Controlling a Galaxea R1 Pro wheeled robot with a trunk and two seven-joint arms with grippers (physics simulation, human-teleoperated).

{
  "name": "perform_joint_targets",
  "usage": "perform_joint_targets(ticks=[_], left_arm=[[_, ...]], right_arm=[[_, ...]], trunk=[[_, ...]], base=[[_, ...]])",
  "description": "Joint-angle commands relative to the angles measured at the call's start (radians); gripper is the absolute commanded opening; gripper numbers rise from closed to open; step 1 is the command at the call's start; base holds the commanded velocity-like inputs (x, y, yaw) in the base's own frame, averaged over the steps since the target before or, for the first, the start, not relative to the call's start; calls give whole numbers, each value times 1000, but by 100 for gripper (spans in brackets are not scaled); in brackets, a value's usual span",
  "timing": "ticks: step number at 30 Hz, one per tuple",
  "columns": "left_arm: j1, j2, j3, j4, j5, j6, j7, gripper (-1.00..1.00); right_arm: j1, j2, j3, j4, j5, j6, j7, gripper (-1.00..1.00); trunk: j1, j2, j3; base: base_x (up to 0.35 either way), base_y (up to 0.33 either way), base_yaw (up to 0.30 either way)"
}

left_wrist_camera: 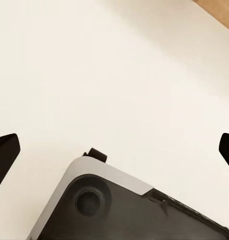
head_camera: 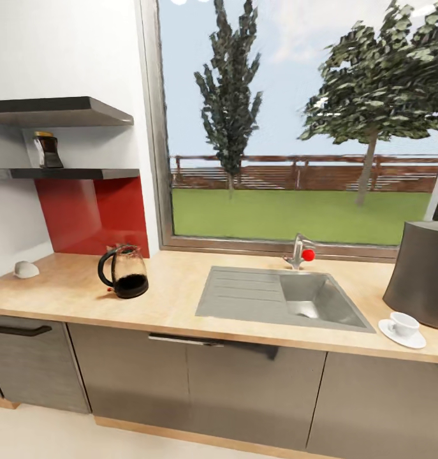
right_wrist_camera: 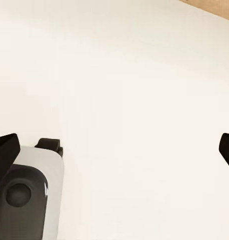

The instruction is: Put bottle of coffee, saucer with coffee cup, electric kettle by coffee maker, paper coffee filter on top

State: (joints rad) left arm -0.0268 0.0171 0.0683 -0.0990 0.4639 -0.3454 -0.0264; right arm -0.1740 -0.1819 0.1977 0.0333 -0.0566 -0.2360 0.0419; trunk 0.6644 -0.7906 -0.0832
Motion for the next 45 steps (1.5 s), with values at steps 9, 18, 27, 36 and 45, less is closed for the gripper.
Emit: perform_joint_targets(ticks=[9,18,27,36,45], left_arm=[[-1,0,7,1,-3,-4,-3,100],[-1,0,7,1,-2,-4,-2,100],[-1,0,7,1,-2,-4,-2,100],[-1,0,7,1,-2,-4,-2,100],[-1,0,7,1,-2,-4,-2,100]], right_arm=[[8,15,5,4,-6,-7,4,100],[10,19,5,4,-6,-8,4,100],[10,18,5,4,-6,-8,4,100],[10,19,5,4,-6,-8,4,100],[10,18,5,4,-6,-8,4,100]], trunk=[[0,-1,-2],[0,-1,-2],[0,-1,-2],[0,-1,-2],[0,-1,-2]], base=[[3,339,0],[0,340,0],[0,341,0],[0,341,0],[0,342,0]])
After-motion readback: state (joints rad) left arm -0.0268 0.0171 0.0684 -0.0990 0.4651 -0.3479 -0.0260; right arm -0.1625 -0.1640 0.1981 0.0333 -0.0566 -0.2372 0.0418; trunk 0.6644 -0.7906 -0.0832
